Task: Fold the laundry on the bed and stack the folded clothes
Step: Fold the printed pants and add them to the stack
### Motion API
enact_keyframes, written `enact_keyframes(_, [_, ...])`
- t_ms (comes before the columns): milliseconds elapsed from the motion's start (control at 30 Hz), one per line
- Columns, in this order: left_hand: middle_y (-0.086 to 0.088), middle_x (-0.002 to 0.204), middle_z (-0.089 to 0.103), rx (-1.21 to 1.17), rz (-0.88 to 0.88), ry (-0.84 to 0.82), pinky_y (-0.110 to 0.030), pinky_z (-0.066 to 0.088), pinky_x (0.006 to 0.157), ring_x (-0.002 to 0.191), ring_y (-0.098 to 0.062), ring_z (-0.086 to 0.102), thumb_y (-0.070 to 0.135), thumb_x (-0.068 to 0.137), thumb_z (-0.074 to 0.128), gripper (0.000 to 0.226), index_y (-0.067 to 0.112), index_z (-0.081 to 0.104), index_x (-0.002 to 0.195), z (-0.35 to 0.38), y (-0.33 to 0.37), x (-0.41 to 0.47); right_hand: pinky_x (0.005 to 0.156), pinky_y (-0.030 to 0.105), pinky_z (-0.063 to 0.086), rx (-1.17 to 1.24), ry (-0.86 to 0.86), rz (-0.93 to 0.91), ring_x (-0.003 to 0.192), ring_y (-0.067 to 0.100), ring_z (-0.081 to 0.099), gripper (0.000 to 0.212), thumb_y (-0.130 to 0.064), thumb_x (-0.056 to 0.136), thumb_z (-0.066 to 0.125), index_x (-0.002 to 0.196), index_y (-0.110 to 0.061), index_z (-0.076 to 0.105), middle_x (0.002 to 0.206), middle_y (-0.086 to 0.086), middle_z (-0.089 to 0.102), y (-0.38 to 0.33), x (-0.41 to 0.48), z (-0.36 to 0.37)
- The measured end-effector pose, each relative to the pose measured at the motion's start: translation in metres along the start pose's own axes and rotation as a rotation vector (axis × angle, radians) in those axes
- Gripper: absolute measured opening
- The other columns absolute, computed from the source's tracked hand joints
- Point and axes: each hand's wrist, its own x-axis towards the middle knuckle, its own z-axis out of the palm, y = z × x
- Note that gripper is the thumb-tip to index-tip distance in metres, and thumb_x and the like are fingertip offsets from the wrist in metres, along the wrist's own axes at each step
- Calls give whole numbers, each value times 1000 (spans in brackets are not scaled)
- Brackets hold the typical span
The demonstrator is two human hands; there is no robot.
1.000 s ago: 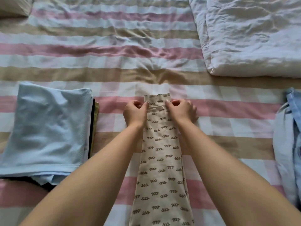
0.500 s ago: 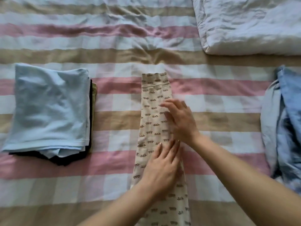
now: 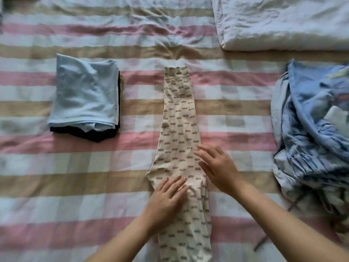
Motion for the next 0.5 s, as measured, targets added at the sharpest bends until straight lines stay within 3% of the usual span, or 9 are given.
enact_keyframes(67, [-7, 115, 66, -65, 25, 93, -38, 52, 89, 110, -24, 60, 26, 92, 42, 34, 11, 71, 104, 4, 11, -46, 77, 41, 54, 12, 1, -57, 98, 29, 63, 28, -23, 88, 48, 99, -9, 69, 109, 9, 67, -20, -60, 2])
enact_keyframes(167, [-7, 109, 68, -131, 65, 60, -38, 54, 84, 104, -24, 63, 25, 95, 40, 36, 10, 72, 101, 12, 30, -98, 72, 37, 57, 34, -48, -173, 93, 24, 67, 19, -19, 85, 55, 89, -10, 72, 101, 8, 70, -43, -134, 16])
enact_keyframes(233, [-7, 112, 68, -147, 73, 15, -41, 54, 85, 106, -26, 63, 25, 96, 37, 38, 10, 71, 103, 18, 37, -118, 77, 38, 57, 43, -56, -246, 99, 23, 67, 20, -15, 86, 55, 88, -10, 74, 102, 6, 72, -50, -168, 27])
enact_keyframes(367, [-10, 120, 63, -144, 63, -2, -43, 52, 88, 112, -30, 59, 16, 83, 48, 35, 7, 67, 111, 24, 38, -140, 91, 46, 50, -51, -73, -289, 112, 26, 60, 44, -18, 97, 29, 102, -11, 72, 116, 6, 67, -48, -203, 44])
enact_keyframes(500, [-7, 111, 68, -74, 51, 69, -35, 55, 80, 104, -27, 64, 18, 84, 48, 32, 13, 71, 105, 24, 41, -138, 90, 47, 49, -147, -34, -262, 111, 27, 61, 30, -24, 90, 46, 103, -16, 72, 117, 6, 66, -44, -206, 52])
